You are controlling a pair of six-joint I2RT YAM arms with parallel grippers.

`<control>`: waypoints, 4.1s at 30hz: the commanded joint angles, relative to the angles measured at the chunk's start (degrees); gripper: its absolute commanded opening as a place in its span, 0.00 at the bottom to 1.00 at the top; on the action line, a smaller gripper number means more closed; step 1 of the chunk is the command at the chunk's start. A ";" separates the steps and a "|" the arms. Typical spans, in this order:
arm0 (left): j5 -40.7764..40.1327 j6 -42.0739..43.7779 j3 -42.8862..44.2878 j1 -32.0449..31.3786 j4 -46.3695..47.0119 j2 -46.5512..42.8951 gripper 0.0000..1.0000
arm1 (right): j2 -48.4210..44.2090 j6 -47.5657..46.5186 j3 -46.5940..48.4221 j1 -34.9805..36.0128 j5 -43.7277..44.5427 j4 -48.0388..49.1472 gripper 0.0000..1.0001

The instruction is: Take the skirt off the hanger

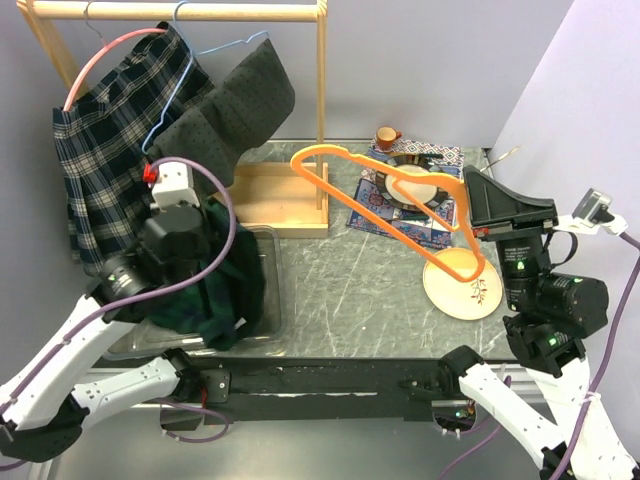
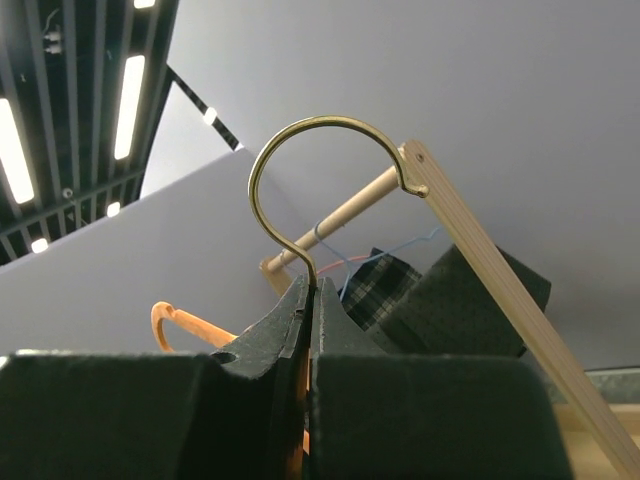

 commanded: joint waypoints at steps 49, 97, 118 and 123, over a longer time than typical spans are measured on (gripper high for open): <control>16.90 -23.93 -9.17 18.48 -2.98 2.35 0.64 | -5.58 0.51 -0.03 -0.22 8.18 -8.46 0.00; 13.84 0.05 -14.99 20.15 12.39 26.71 0.75 | -8.04 -2.39 -1.79 -0.22 12.13 -6.17 0.00; 0.32 -18.91 -8.31 21.20 -16.12 20.04 0.01 | -11.29 -4.32 0.06 -0.22 14.06 -7.14 0.00; 4.95 -30.27 -7.52 21.99 -24.25 16.26 0.01 | -11.55 -3.88 -0.64 -0.13 14.42 -6.96 0.00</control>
